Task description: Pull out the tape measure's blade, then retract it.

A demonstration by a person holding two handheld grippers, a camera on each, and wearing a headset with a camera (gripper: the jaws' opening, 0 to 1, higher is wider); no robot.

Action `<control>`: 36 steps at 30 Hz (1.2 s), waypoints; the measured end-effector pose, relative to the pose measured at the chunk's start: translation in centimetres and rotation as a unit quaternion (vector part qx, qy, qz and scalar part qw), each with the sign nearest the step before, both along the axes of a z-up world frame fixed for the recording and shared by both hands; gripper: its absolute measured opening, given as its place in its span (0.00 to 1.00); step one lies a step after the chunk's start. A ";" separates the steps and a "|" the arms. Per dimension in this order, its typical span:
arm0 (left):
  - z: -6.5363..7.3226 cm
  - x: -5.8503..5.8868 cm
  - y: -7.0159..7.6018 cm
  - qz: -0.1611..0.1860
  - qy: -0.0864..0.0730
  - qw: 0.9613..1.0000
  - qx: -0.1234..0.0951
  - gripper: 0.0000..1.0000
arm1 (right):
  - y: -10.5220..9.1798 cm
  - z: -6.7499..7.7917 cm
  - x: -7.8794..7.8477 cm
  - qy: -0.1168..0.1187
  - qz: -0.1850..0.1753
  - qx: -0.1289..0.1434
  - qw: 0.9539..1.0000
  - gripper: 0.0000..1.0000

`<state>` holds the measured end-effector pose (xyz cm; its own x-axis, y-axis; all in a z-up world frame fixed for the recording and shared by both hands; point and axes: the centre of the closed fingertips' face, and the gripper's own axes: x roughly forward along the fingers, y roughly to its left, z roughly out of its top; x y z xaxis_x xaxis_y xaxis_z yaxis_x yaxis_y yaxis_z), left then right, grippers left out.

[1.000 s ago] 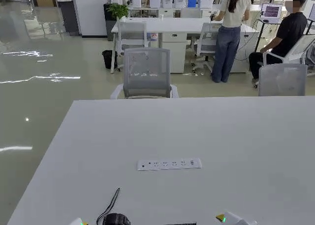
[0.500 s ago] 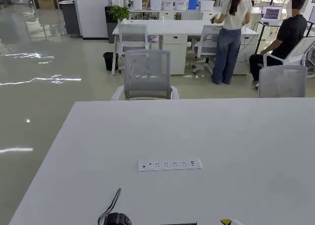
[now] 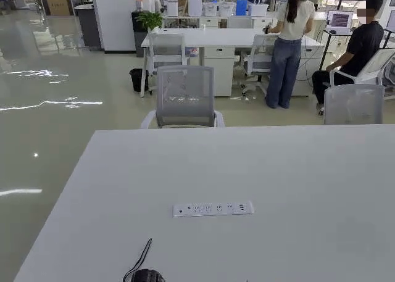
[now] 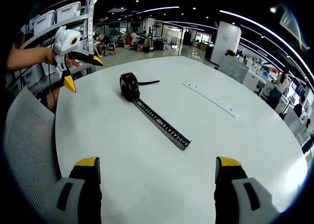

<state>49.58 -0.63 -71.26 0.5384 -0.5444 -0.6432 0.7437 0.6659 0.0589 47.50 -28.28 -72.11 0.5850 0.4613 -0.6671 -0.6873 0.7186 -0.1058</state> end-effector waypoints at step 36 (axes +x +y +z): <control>1.7 1.0 -0.1 0.132 -0.019 0.990 -0.051 0.99 | 0.9 0.1 -1.0 0.005 -0.031 0.037 0.999 0.98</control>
<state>50.62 -0.76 -69.51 0.6934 -0.4432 -0.5681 0.5417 0.8405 0.0054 46.50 -27.34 -71.99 0.6073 0.4730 -0.6383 -0.6427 0.7648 -0.0447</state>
